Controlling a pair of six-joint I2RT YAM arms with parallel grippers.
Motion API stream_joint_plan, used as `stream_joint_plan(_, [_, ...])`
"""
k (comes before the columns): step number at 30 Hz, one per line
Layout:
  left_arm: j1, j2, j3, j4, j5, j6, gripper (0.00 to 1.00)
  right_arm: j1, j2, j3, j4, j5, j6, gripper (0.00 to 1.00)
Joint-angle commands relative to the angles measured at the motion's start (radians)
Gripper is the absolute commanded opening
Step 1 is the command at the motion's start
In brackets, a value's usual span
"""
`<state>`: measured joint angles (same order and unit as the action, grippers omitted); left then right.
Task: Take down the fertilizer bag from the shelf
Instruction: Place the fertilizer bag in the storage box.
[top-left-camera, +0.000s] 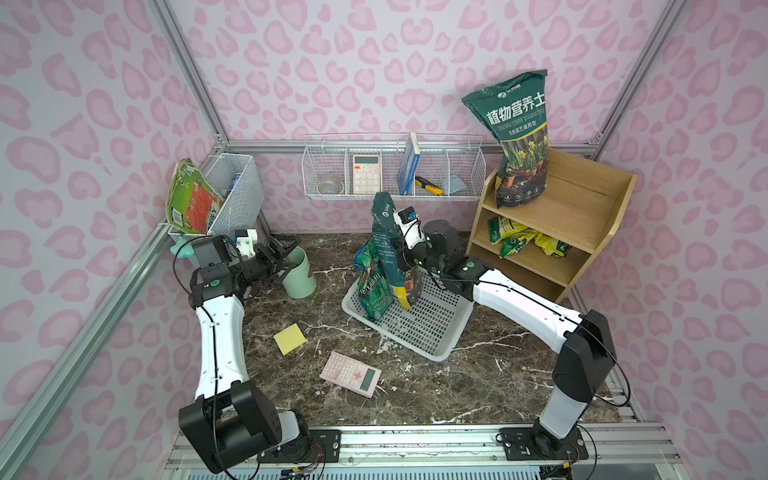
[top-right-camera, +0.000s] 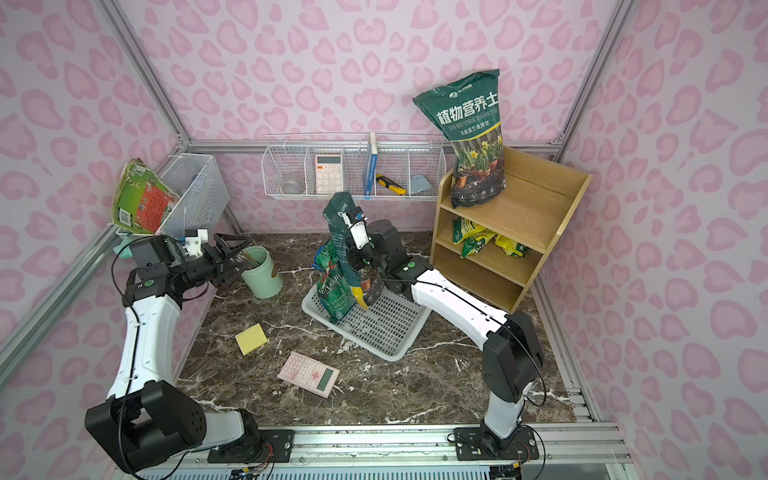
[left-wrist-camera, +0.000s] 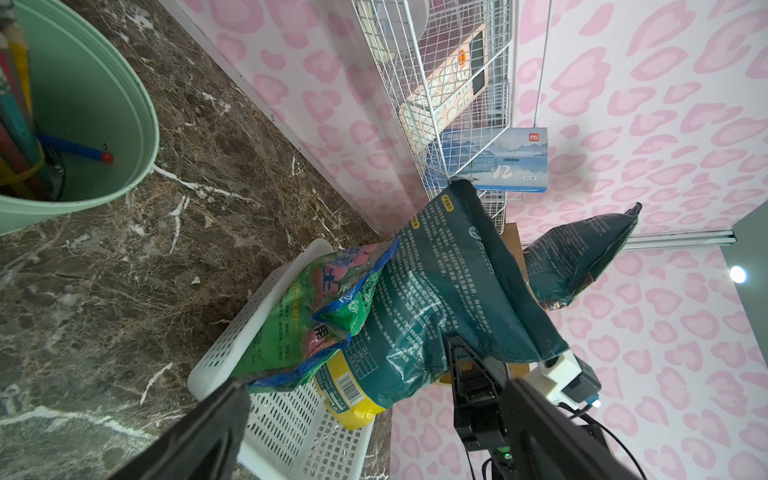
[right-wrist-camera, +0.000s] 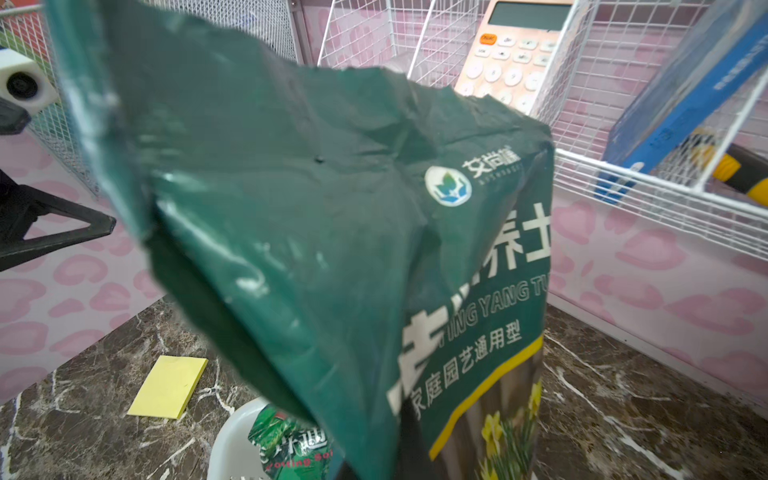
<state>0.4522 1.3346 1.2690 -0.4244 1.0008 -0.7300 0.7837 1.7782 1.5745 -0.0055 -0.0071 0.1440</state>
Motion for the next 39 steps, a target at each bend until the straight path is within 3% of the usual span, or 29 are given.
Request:
stream_joint_plan(1, [0.0, -0.001, -0.002, 0.024, 0.015, 0.0, 0.99, 0.023, 0.011, 0.019, 0.124, 0.136, -0.021, 0.0])
stream_joint_plan(4, [0.001, -0.002, -0.003, 0.026, 0.015, 0.0, 0.99, 0.039, 0.004, -0.033, 0.179, 0.218, -0.021, 0.0])
stream_joint_plan(13, [0.001, -0.004, -0.004, 0.024, 0.015, 0.0, 0.99, 0.094, 0.063, -0.091, 0.276, 0.261, -0.056, 0.01])
stream_joint_plan(27, [0.0, -0.002, -0.007, 0.028, 0.015, -0.003, 0.99, 0.173, 0.236, 0.0, 0.26, 0.313, -0.108, 0.01])
stream_joint_plan(37, [0.0, -0.003, -0.008, 0.028, 0.016, -0.003, 0.99, 0.204, 0.121, -0.051, 0.279, 0.278, -0.185, 0.47])
stream_joint_plan(39, [0.0, -0.003, -0.008, 0.028, 0.017, -0.003, 0.99, 0.205, 0.093, -0.041, 0.264, 0.279, -0.195, 0.62])
